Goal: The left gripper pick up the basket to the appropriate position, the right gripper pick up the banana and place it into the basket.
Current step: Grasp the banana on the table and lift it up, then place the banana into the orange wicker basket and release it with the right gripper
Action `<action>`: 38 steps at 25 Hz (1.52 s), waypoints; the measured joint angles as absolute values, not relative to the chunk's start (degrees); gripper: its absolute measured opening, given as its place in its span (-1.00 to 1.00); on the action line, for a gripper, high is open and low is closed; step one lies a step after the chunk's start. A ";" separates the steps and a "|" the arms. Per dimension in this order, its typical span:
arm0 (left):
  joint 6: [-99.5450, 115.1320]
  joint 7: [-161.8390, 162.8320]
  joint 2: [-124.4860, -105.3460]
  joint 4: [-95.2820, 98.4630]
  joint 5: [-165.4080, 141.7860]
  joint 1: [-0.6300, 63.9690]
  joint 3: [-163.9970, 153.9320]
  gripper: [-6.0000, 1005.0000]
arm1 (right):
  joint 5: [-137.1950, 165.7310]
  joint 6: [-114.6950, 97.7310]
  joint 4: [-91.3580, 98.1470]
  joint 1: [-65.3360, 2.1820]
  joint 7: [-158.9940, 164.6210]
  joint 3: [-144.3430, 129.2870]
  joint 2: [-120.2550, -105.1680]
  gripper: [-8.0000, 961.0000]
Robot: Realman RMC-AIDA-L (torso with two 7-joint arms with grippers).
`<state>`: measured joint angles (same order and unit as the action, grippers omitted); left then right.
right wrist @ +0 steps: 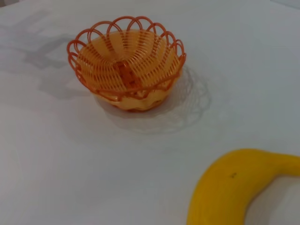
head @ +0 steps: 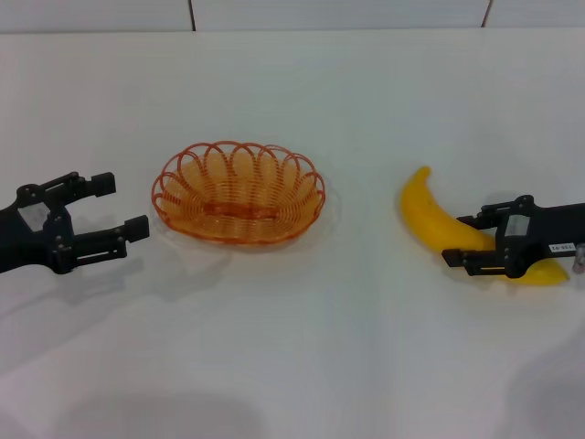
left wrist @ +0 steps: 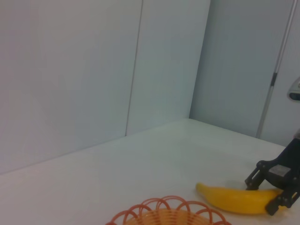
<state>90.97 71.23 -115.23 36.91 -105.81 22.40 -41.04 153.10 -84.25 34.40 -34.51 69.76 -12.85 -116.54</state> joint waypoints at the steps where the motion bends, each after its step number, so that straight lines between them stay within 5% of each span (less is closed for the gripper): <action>1: 90.97 71.27 -115.20 36.91 -105.81 22.41 -41.04 0.77 | 153.15 -84.19 34.40 -34.57 69.93 -12.94 -116.54 0.65; 8: 90.72 71.77 -115.07 36.91 -105.81 22.41 -41.04 0.77 | 152.98 -85.23 34.52 -34.82 70.44 -12.78 -116.54 0.02; 20: 89.75 74.72 -112.53 31.83 -107.73 23.82 -41.10 0.77 | 137.76 -96.51 33.83 -42.34 70.18 -12.98 -116.61 0.10; 38: 85.23 77.28 -113.20 29.01 -113.98 30.16 -41.87 0.77 | 133.99 -86.23 13.04 -55.80 56.12 -12.94 -117.07 0.21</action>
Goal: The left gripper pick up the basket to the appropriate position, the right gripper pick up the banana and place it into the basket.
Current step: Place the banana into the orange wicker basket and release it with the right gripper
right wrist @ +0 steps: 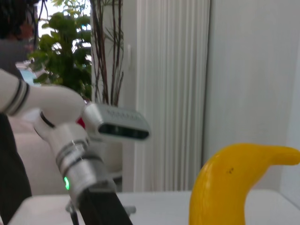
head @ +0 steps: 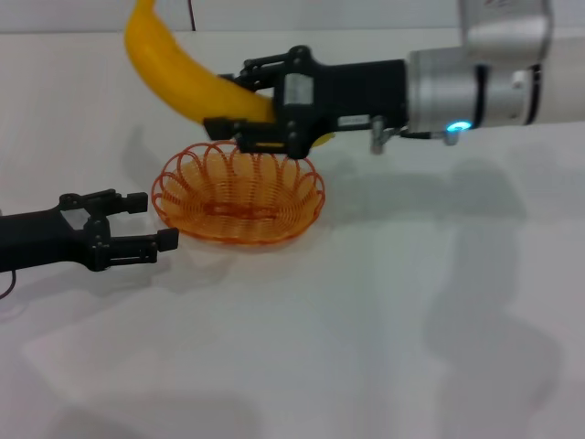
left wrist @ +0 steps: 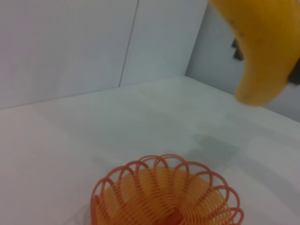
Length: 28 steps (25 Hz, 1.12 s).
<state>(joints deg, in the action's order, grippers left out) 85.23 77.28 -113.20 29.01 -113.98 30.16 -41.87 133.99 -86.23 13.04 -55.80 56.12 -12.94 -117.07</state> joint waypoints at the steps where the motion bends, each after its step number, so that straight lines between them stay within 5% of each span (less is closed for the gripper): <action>1: 85.11 77.25 -113.20 28.79 -113.99 30.39 -41.88 0.77 | 134.12 -84.55 11.78 -56.21 55.22 -13.06 -117.11 0.22; 14: 84.98 77.45 -113.21 28.30 -114.00 32.05 -41.83 0.76 | 134.31 -69.16 4.73 -56.37 54.65 -19.42 -117.30 0.30; 28: 85.52 77.67 -112.78 28.29 -113.99 31.44 -41.31 0.66 | 133.87 -76.97 10.43 -52.41 59.19 -19.09 -116.89 0.46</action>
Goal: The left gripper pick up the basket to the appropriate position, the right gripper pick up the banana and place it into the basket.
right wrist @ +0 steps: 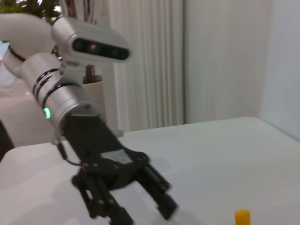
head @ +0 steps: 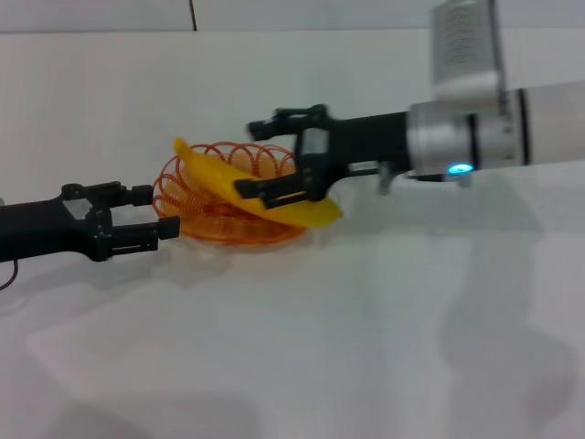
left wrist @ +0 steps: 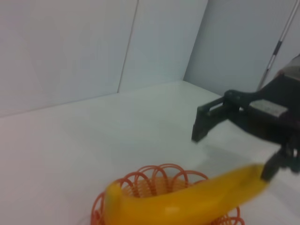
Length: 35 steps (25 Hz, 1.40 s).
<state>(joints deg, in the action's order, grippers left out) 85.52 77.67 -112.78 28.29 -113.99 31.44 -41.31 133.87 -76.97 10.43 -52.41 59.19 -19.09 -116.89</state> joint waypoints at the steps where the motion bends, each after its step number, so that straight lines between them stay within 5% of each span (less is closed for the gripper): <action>1: 85.53 77.68 -112.77 28.30 -113.99 31.42 -41.34 0.65 | 133.84 -78.63 12.35 -51.39 60.50 -19.08 -116.89 0.53; 5: 85.54 77.69 -112.68 28.30 -113.99 31.18 -41.44 0.58 | 132.26 -85.44 20.02 -45.70 64.57 -18.94 -116.73 0.84; 16: 85.30 77.20 -112.58 28.62 -113.61 29.99 -41.17 0.47 | 128.36 -89.13 25.31 -32.67 59.33 -19.44 -116.40 0.83; 35: 83.15 67.27 -113.64 28.41 -113.45 27.60 -39.54 0.47 | 131.49 -81.91 20.53 -33.68 53.51 -21.99 -116.70 0.83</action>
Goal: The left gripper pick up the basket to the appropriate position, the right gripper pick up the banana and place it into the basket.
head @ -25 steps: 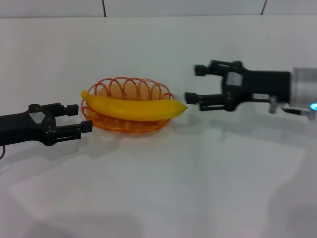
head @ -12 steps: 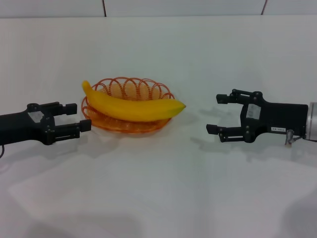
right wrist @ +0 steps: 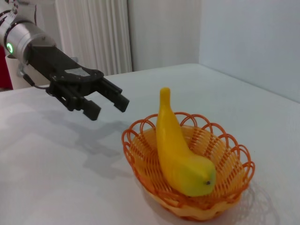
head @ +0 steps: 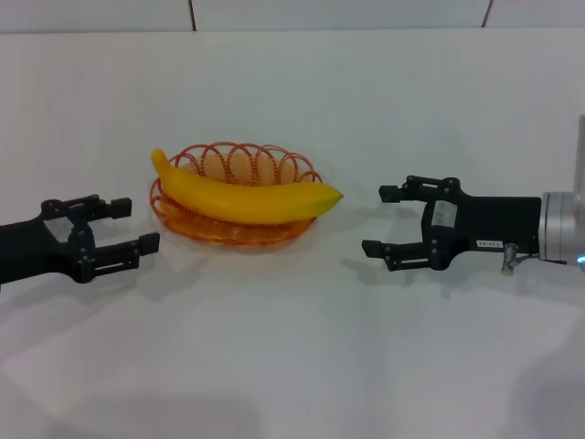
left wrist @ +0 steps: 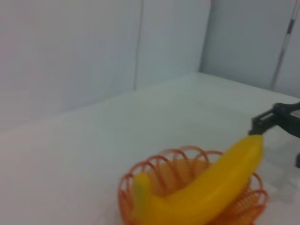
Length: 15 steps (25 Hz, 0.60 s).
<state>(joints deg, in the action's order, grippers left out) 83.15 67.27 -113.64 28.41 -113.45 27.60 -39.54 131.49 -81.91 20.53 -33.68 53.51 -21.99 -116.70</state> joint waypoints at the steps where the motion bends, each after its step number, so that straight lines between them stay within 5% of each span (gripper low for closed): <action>1: 82.92 65.83 -114.05 28.24 -113.22 27.32 -38.36 0.47 | 131.44 -81.94 20.51 -33.71 53.51 -21.94 -116.71 0.83; 5: 82.72 59.53 -115.84 25.80 -112.97 26.99 -33.17 0.48 | 131.22 -82.08 20.48 -33.81 53.51 -21.73 -116.76 0.83; 15: 82.20 56.85 -115.97 22.33 -113.40 28.12 -32.01 0.48 | 131.13 -82.19 20.38 -34.19 53.52 -21.87 -116.85 0.83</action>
<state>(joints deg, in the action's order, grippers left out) 82.20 56.85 -115.97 22.33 -113.40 28.12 -32.01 131.13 -82.19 20.38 -34.19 53.52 -21.87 -116.85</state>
